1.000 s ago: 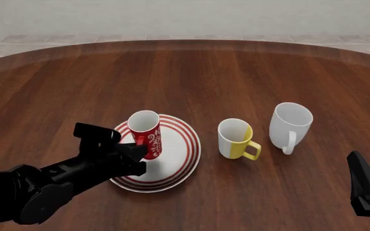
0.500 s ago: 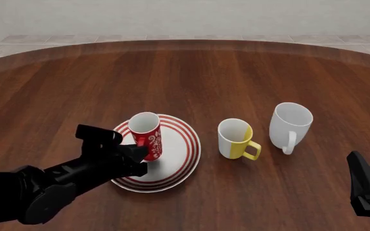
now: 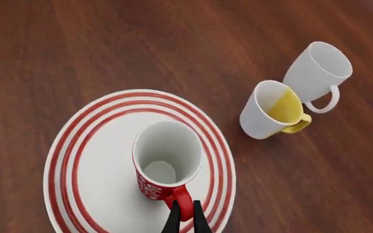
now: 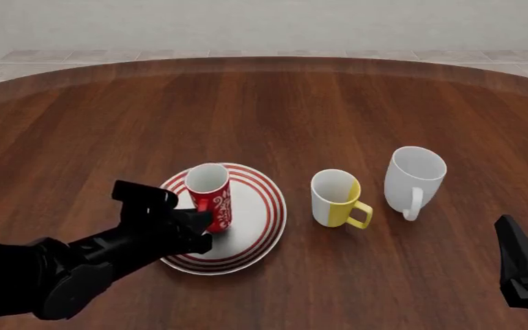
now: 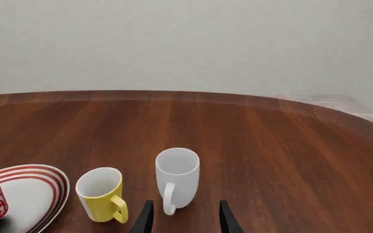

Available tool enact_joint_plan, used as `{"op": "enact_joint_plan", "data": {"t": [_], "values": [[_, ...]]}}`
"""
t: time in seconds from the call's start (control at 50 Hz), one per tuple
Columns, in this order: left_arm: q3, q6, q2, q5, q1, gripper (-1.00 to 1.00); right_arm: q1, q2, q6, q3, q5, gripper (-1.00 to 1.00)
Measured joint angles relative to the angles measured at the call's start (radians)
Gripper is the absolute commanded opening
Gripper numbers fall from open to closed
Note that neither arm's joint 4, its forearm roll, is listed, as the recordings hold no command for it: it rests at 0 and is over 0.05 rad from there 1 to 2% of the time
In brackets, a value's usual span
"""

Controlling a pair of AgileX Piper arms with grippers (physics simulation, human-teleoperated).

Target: Pick up the red mug and put it on the plate

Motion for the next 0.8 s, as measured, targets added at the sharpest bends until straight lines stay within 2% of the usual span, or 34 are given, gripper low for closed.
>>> {"op": "enact_joint_plan", "data": {"t": [0.8], "values": [[0.016, 0.002, 0.048, -0.051, 0.003, -1.0, 0.003, 0.004, 0.0, 0.0, -0.002, 1.0]]}}
